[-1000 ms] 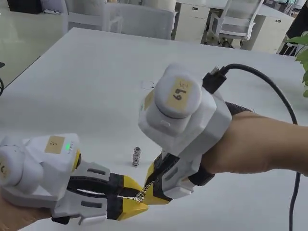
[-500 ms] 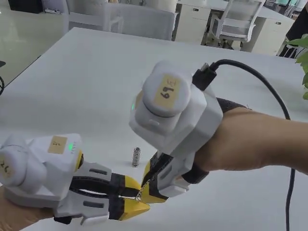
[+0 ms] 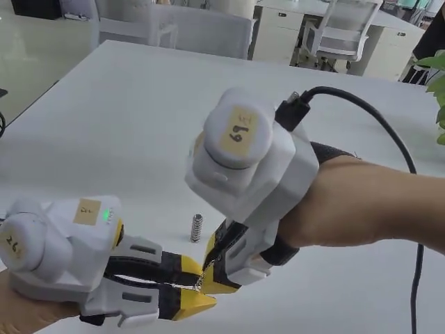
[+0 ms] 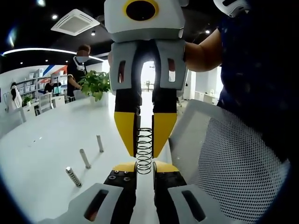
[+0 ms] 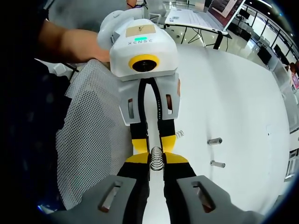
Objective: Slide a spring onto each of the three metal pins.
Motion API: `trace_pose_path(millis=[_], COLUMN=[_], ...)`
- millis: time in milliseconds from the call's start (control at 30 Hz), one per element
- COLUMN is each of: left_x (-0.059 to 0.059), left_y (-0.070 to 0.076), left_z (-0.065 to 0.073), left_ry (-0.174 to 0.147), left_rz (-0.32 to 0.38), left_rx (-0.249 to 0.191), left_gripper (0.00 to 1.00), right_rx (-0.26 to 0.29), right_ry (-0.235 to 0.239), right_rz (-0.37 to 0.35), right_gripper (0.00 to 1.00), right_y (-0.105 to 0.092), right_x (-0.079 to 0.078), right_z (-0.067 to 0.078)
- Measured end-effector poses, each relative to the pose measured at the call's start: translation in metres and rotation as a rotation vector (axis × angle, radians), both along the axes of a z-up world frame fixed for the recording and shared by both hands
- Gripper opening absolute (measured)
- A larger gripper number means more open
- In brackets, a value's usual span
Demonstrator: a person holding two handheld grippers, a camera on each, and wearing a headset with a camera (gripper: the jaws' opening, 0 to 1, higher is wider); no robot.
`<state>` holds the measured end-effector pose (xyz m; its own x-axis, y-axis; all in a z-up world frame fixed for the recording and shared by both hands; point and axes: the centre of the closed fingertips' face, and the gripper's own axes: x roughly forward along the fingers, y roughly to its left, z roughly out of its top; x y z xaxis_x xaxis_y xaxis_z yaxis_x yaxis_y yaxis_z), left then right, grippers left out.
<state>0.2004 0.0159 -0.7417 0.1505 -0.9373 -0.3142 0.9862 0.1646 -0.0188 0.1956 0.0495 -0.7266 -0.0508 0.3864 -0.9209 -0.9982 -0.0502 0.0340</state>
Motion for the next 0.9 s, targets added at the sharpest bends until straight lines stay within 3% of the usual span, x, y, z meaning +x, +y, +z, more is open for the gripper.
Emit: trace_pose_path(millis=[67, 900], left_x=[0.002, 0.013], left_y=[0.001, 0.031], left_z=[-0.002, -0.009], left_ry=[0.005, 0.038], left_rz=[0.014, 0.147], left_rx=[0.005, -0.006], left_gripper=[0.12, 0.32], right_rx=[-0.008, -0.054], right_ry=[-0.006, -0.037], right_rz=[0.001, -0.051], right_gripper=[0.07, 0.07], right_y=[-0.001, -0.026], right_x=[0.001, 0.024], right_z=[0.000, 0.000])
